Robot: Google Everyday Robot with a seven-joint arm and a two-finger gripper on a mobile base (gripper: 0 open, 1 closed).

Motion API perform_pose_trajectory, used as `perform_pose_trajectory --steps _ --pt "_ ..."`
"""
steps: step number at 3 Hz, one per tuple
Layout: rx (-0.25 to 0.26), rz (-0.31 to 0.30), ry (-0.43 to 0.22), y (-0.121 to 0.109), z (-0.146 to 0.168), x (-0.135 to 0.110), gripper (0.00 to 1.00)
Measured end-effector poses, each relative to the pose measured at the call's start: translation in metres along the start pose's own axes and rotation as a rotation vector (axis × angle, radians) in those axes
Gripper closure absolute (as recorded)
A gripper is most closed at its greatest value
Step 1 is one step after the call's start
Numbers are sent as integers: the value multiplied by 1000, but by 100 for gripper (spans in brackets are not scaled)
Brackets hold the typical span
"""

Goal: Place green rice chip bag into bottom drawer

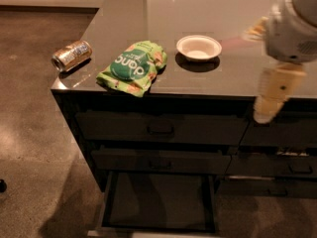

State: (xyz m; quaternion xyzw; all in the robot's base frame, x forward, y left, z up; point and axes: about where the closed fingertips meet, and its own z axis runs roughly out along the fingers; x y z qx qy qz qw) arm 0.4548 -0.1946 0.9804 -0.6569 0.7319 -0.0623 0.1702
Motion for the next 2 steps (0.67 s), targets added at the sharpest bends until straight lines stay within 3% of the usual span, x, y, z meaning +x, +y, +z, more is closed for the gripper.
perform_pose_trajectory --steps 1,2 --pt "126 -437 6 -38 25 -85 0" --pt "123 -468 10 -36 23 -81 0"
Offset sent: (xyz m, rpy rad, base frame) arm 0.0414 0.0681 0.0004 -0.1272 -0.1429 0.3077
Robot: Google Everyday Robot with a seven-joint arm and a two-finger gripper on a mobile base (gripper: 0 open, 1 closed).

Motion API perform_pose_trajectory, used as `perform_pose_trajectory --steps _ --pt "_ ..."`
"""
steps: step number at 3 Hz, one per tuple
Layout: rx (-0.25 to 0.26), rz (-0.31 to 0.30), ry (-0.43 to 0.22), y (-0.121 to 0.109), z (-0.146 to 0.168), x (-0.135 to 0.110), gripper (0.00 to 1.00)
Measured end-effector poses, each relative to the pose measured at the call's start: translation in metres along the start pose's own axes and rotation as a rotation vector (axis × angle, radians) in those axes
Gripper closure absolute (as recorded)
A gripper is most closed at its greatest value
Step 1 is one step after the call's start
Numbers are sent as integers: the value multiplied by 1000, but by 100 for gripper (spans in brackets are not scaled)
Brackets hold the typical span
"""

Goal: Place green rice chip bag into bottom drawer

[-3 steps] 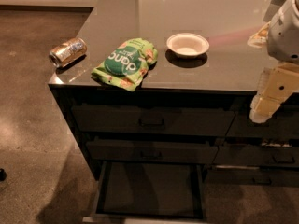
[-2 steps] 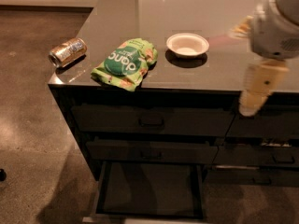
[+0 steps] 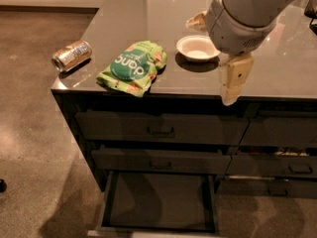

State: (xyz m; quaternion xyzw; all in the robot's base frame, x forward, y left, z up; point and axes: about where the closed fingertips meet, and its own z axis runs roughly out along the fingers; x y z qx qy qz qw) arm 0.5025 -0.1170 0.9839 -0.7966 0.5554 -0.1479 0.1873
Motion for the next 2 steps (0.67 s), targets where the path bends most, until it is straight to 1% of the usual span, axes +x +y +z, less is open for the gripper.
perform_pose_trajectory --steps 1,2 --pt "1 4 0 0 0 0 0" --pt "-34 -113 -19 -7 13 -18 0"
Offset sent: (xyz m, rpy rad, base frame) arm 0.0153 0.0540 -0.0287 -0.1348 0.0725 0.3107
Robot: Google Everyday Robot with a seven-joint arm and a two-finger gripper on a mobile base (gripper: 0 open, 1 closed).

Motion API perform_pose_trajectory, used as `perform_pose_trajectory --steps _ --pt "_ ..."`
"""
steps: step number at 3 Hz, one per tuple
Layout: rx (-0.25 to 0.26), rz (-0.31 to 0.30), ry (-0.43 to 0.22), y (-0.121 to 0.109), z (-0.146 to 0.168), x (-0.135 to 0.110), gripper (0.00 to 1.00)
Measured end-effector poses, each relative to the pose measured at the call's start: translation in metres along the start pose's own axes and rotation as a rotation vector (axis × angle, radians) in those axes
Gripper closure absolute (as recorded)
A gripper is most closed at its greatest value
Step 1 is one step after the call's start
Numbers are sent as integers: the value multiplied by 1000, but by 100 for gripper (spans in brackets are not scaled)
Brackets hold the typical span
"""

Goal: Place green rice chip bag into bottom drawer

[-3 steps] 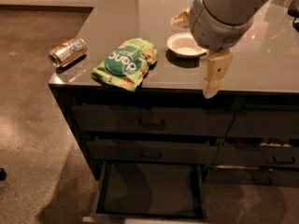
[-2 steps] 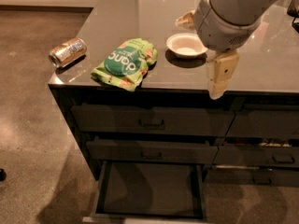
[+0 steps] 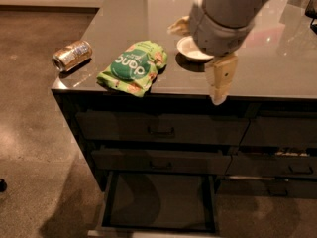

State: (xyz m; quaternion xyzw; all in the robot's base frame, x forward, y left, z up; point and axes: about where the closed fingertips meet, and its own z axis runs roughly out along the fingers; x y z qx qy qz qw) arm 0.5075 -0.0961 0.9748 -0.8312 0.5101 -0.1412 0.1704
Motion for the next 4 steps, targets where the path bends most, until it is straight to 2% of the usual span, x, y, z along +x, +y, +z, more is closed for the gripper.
perform_pose_trajectory --steps 1,2,3,4 --pt "-7 -251 -8 -34 36 -34 0" --pt "-3 -481 23 -72 68 -63 0" --pt "-33 -648 78 -107 104 -82 0" --pt "-103 -780 153 -146 148 -93 0"
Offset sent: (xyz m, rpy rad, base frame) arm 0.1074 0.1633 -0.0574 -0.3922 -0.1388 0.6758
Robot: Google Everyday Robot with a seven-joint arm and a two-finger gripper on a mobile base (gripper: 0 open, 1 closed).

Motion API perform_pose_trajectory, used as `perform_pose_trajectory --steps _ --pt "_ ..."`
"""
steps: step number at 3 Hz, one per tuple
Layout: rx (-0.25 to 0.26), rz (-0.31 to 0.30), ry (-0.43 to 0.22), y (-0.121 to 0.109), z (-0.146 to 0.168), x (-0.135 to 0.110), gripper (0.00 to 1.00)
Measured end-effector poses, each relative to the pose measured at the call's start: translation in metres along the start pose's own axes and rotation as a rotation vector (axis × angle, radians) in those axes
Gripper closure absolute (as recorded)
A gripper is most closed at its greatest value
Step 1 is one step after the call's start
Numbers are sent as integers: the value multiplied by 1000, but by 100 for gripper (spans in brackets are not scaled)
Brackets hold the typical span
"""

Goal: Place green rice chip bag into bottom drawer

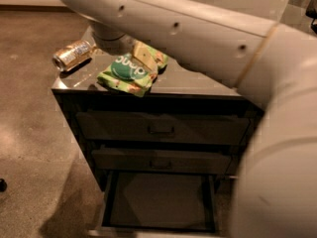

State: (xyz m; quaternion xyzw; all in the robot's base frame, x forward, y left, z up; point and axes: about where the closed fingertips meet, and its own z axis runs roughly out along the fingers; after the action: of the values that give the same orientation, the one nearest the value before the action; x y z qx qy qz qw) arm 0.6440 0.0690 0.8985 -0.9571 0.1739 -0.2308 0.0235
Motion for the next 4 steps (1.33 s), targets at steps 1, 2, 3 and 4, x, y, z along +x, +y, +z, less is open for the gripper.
perform_pose_trajectory --steps 1,2,3,4 --pt "-43 -55 18 -18 22 8 0" --pt "-89 -82 35 -23 42 23 0" --pt "-145 -78 34 -14 63 41 0" --pt "-182 -74 17 -4 74 55 18"
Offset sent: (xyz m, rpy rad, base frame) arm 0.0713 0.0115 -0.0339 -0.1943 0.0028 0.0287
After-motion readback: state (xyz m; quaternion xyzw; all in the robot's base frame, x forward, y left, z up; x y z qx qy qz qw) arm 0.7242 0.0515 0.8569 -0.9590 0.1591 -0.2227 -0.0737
